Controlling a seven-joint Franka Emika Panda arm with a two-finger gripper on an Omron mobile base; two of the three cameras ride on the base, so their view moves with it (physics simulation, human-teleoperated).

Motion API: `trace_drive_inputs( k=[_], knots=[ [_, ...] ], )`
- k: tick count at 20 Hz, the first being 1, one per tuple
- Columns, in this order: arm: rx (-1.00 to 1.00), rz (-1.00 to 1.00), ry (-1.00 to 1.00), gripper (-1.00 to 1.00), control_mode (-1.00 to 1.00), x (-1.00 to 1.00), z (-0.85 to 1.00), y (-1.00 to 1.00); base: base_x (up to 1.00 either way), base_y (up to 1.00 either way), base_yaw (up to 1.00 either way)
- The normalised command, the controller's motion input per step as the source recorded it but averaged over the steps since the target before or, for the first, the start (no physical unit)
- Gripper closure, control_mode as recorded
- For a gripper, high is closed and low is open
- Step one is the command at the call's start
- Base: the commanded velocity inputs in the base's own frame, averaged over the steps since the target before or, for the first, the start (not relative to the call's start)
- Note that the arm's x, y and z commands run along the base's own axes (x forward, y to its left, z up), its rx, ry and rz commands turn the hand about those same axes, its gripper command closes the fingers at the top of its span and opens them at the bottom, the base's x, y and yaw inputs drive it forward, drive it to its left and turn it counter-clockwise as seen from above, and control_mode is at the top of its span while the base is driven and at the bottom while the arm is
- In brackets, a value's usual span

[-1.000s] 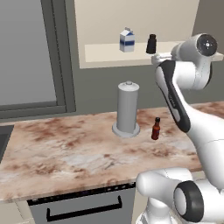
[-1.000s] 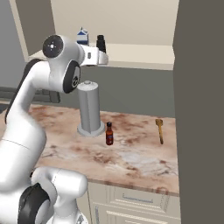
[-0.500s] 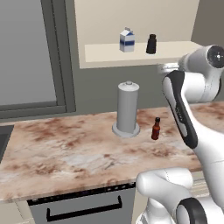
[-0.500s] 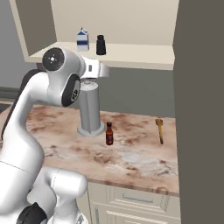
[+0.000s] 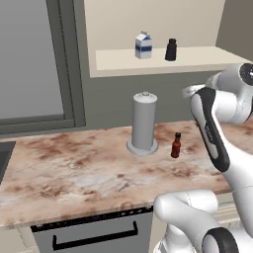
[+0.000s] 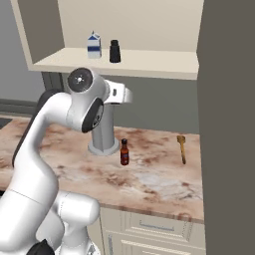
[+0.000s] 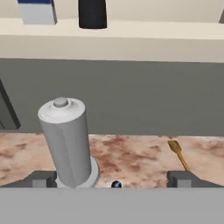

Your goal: Pick the condiment bottle and shaker from the counter and place them in the cabinet.

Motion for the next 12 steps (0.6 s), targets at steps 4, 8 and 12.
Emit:
trace_drive_inputs(
  k=[4, 8, 12],
  knots=[
    [0.01, 0.14, 0.10, -1.00, -1.00, 0.00, -0.52, -0.29, 0.00, 0.00, 0.00],
    [0.00, 0.13, 0.13, -1.00, -1.00, 0.00, -0.61, -0.14, 0.00, 0.00, 0.00],
    [0.00, 0.12, 0.16, -1.00, -1.00, 0.00, -0.63, -0.05, 0.00, 0.00, 0.00]
  ],
)
